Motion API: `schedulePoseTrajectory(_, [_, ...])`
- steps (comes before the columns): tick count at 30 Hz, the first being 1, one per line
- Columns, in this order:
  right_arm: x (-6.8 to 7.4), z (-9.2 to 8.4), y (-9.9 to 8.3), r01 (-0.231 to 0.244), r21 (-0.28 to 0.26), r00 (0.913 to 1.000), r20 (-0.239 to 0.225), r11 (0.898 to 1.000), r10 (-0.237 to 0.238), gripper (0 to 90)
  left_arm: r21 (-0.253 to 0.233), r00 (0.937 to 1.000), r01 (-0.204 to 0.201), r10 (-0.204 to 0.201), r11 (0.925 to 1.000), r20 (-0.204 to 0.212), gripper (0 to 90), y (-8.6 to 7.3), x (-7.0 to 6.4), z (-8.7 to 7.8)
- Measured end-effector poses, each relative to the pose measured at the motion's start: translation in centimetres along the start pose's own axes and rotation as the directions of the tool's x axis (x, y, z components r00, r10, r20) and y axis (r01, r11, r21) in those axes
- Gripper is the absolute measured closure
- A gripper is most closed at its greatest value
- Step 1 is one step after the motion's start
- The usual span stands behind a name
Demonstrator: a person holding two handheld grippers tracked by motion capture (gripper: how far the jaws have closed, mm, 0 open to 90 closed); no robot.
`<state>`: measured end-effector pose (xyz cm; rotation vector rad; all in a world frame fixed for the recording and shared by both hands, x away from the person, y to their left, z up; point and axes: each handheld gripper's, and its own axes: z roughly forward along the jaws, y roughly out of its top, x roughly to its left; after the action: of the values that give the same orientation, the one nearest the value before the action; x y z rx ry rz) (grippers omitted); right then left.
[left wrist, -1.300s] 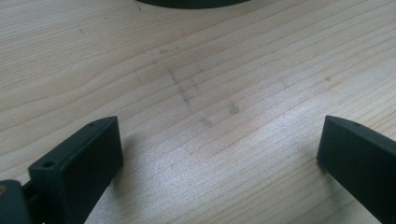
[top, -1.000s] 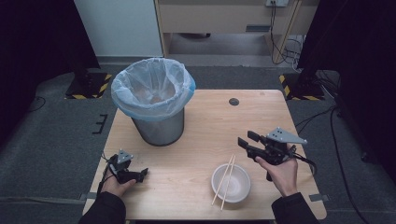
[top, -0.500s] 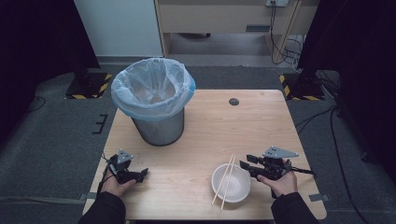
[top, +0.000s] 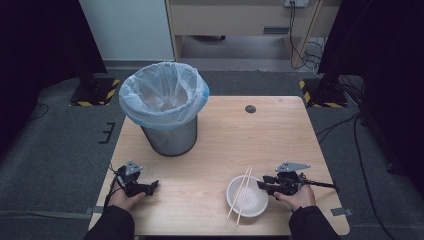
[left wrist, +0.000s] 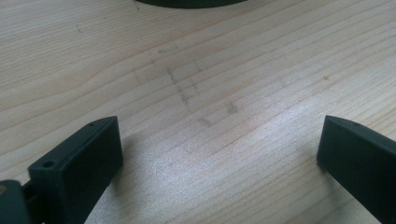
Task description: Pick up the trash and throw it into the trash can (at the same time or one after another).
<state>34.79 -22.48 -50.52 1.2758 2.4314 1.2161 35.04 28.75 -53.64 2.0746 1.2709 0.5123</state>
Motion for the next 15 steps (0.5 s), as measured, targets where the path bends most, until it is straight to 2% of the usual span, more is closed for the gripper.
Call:
schedulePoseTrajectory(7, [-0.05, -0.03, 0.21, -0.022, 0.017, 0.9994, -0.025, 1.000, 0.023, 71.0, 0.000, 1.0000, 0.000, 0.000, 1.0000, 0.000, 0.0, 0.00, 0.00, 0.00])
schedulePoseTrajectory(15, [-0.13, 0.05, 0.45, -0.017, 0.028, 0.9990, -0.041, 0.999, 0.018, 79.4, 0.000, 1.0000, 0.000, 0.000, 1.0000, 0.000, 0.0, 0.00, 0.00, 0.00])
